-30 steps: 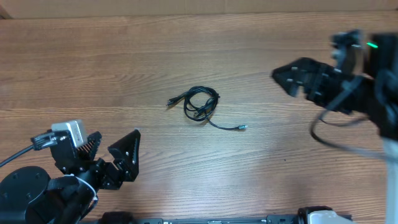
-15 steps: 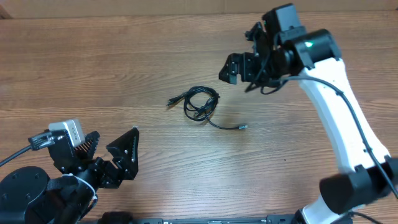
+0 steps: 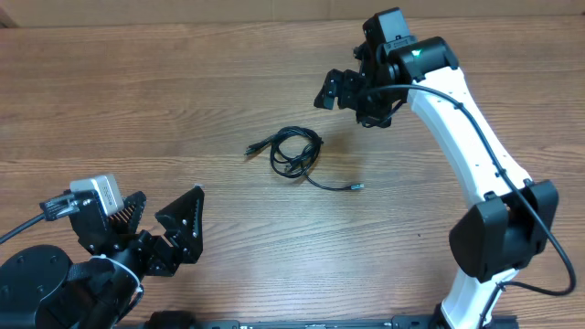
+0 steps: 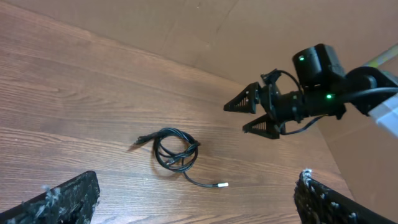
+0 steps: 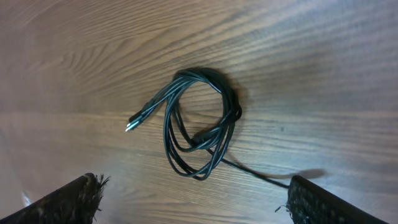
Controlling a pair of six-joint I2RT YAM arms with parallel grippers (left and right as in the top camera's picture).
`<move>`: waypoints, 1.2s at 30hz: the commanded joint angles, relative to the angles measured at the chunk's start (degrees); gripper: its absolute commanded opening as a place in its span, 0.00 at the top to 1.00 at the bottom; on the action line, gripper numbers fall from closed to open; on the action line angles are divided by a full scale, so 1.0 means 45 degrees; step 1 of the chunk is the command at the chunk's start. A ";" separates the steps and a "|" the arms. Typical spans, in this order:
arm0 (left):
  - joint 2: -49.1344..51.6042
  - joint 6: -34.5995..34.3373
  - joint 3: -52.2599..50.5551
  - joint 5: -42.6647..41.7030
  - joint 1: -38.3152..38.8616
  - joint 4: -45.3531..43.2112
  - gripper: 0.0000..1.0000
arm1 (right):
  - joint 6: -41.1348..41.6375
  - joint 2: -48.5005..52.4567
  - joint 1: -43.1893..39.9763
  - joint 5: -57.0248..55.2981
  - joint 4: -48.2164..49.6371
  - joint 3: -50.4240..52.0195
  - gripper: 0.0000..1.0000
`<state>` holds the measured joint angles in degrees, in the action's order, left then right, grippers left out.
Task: Untangle cables
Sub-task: 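Raise both arms and move the right gripper toward the black cable bundle, then lower the right gripper onto the cable bundle and grasp it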
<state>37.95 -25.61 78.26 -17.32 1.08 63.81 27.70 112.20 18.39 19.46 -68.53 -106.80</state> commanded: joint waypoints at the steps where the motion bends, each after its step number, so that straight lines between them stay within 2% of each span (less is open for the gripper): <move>1: 0.0034 -0.0180 0.0287 -0.0209 -0.0068 -0.0117 0.00 | 0.2191 0.0471 0.0010 -0.0121 0.0063 -0.0015 0.06; 4: 0.0034 -0.0189 0.0287 -0.0554 -0.0068 -0.0316 0.00 | 0.3434 0.0821 0.0039 -0.0121 0.0034 -0.0015 0.11; 14: 0.0034 -0.0325 0.0287 -0.1146 -0.0068 -0.0510 0.00 | 0.6538 0.1598 0.0865 -0.0981 0.0146 -0.0015 0.13; 18: 0.0034 -0.0325 0.0287 -0.1156 -0.0068 -0.0510 0.00 | 0.6674 0.1821 0.1243 -0.0991 0.0549 -0.0015 0.15; 24: 0.0034 -0.0321 0.0287 -0.1161 -0.0068 -0.0476 0.00 | 0.7864 0.2074 0.1671 -0.2055 0.0539 -0.0005 0.16; 33: 0.0034 -0.0321 0.0287 -0.1156 -0.0068 -0.0437 0.00 | 0.7844 0.2754 0.1758 -0.2181 0.0452 0.0000 0.20; 36: 0.0034 -0.0321 0.0287 -0.1156 -0.0068 -0.0437 0.00 | 0.7849 0.3026 0.1851 -0.2181 0.0461 -0.0005 0.27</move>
<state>37.95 -26.68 78.37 -21.71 1.08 61.89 62.35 124.40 26.06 10.85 -66.57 -106.80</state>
